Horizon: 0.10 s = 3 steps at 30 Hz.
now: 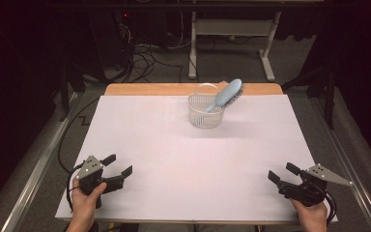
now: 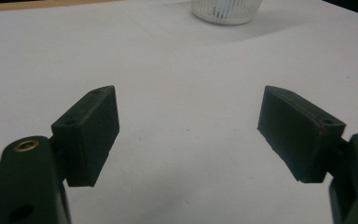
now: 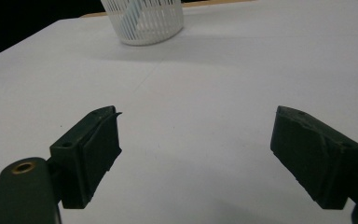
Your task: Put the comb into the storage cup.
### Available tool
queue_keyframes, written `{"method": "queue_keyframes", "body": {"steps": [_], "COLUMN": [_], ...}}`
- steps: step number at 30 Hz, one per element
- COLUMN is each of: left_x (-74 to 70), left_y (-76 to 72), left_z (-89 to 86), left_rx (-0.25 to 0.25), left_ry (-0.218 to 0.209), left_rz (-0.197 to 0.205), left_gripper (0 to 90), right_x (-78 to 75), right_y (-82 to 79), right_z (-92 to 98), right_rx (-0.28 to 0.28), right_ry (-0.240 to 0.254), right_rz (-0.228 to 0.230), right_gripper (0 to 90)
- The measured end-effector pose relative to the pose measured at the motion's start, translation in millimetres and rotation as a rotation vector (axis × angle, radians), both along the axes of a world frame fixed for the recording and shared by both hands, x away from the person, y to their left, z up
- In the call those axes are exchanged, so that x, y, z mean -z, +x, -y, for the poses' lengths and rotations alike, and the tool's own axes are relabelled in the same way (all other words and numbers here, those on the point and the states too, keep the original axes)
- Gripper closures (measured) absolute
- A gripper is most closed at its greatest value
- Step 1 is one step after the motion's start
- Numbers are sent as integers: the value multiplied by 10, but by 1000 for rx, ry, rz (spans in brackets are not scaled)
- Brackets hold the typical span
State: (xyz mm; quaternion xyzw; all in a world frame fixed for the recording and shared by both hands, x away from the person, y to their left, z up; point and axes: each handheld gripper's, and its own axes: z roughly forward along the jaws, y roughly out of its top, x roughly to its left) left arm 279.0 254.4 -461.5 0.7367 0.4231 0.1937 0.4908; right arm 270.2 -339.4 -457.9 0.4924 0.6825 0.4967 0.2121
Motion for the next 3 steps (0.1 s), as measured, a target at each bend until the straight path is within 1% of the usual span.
{"method": "queue_keyframes", "body": {"steps": [3], "left_x": [2], "left_y": [3], "left_z": [-1], "left_rx": [0], "left_ry": [0], "left_rz": [-2], "left_gripper": [215], "right_x": [-1], "right_y": [1], "right_z": [-2], "right_rx": [-2], "right_ry": [-1], "right_rz": [0], "right_gripper": [162]}}
